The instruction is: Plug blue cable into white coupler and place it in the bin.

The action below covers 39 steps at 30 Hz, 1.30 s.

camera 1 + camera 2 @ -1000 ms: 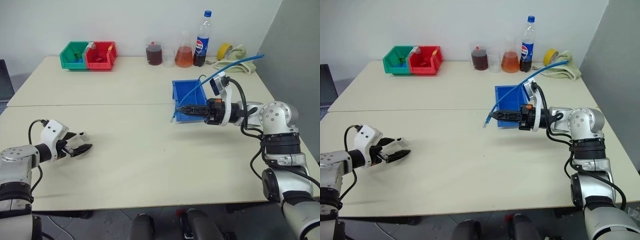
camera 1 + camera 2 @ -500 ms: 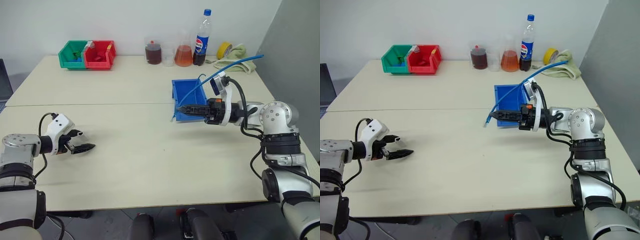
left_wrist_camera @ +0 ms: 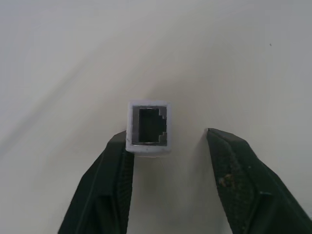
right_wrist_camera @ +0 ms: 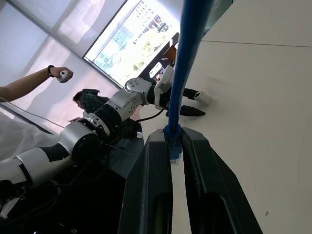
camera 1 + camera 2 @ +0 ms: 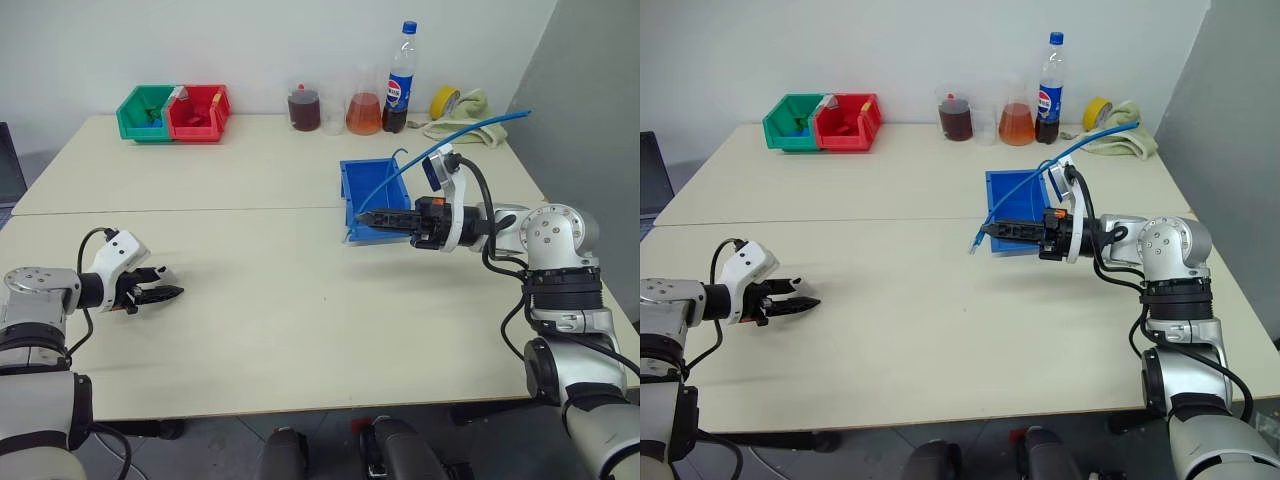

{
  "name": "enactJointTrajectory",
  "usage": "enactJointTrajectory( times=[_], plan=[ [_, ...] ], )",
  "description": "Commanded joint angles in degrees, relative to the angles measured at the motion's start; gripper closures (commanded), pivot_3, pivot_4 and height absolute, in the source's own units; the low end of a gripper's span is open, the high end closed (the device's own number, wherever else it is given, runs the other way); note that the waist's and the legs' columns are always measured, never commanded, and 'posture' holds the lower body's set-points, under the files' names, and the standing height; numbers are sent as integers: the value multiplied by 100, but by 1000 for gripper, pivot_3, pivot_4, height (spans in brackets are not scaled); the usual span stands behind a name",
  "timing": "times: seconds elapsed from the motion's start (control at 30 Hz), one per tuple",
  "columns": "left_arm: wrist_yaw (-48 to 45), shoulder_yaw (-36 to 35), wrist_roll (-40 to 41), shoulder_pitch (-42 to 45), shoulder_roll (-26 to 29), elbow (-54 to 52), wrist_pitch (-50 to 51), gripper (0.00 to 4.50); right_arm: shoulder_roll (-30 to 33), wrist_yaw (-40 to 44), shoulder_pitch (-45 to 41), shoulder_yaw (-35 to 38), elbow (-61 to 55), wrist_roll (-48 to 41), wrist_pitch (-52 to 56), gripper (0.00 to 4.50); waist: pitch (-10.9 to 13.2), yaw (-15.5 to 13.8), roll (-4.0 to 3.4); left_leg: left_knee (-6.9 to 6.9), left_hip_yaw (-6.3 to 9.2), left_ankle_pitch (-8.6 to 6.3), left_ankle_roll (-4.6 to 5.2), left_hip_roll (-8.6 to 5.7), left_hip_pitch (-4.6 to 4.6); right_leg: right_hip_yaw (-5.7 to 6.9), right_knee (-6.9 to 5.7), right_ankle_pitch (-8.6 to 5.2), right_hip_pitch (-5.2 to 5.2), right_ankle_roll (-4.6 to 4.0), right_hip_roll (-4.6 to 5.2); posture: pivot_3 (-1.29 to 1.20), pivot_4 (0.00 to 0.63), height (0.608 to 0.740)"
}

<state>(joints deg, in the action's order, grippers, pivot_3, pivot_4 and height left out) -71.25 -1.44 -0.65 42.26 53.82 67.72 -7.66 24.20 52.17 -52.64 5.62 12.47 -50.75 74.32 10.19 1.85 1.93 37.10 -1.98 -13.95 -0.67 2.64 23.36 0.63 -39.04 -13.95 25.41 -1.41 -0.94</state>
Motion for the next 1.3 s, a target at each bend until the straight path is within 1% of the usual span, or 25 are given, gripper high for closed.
enactJointTrajectory(
  times=[0.03,0.2,0.4,0.53,0.57,0.63,0.7,0.73,0.83,0.9,0.97,1.17,1.3],
  plan=[
    [168,17,-140,-52,132,149,-32,2961,49,-18,-45,154,-187,-92,-40,4422,0,-1,0,1,0,0,0,0,0,0,0,0,0,0,0,0,150,740],
    [217,3,-135,-62,137,183,-68,3869,46,-21,-39,140,-191,-99,-31,4422,0,-1,0,1,0,0,0,0,-2,0,-2,0,-2,0,0,0,150,740],
    [176,-41,-76,-65,114,171,-72,3885,54,2,-41,120,-194,-99,-31,4422,0,-1,0,1,-1,0,0,0,-4,0,-2,0,-4,0,0,0,150,740],
    [-244,-111,164,-1,-81,-209,42,3885,69,56,-46,91,-194,-100,-33,4422,-1,-7,0,2,0,0,0,0,-3,0,-1,0,-4,0,0,0,150,740],
    [-481,-92,288,-29,-200,-544,167,3885,73,73,-50,82,-188,-95,-43,4422,0,-15,0,2,0,0,0,-1,-2,0,-1,0,-4,-1,0,0,150,740],
    [-868,-6,560,-219,-476,-1533,583,3885,73,101,-63,66,-175,-82,-67,4422,0,-41,0,3,-1,0,0,-5,2,-1,2,1,-3,-1,2,0,150,740],
    [-1024,23,800,-453,-673,-2403,1086,3885,62,109,-68,57,-175,-77,-84,4422,-2,-63,3,9,3,1,0,-7,10,3,3,2,-3,-4,4,0,150,740],
    [-1059,44,884,-591,-736,-2812,1305,3885,54,109,-65,54,-185,-78,-87,4422,-2,-57,2,18,5,0,0,-7,19,4,4,12,-2,-20,5,0,150,740],
    [-1073,196,1034,-968,-891,-4001,1869,3885,8,78,-50,71,-217,-92,-100,4422,-2,-25,2,44,11,-1,2,-7,40,3,2,15,5,-26,6,0,150,740],
    [-1031,332,1036,-1094,-957,-4528,2118,3885,-15,47,-19,88,-245,-100,-107,4422,-2,5,2,50,11,-2,3,-5,42,2,2,15,6,-26,5,0,150,740],
    [-1026,581,930,-1170,-1008,-4949,2136,3885,-25,18,39,110,-303,-114,-109,4422,-1,1,2,54,14,-2,3,-1,40,3,-2,9,5,-16,-1,0,150,740],
    [-993,1127,595,-1066,-1054,-5102,1868,3885,-104,-115,113,192,-392,-132,-121,4422,-1,-5,1,75,16,-2,3,1,38,4,-5,7,-1,-7,-5,0,150,740],
    [-1082,1356,443,-972,-987,-5087,1742,3885,-130,-188,163,229,-461,-174,-102,4422,-1,-12,1,80,15,-1,3,-3,38,1,-4,11,-4,-1,-4,0,150,740]
  ],
)
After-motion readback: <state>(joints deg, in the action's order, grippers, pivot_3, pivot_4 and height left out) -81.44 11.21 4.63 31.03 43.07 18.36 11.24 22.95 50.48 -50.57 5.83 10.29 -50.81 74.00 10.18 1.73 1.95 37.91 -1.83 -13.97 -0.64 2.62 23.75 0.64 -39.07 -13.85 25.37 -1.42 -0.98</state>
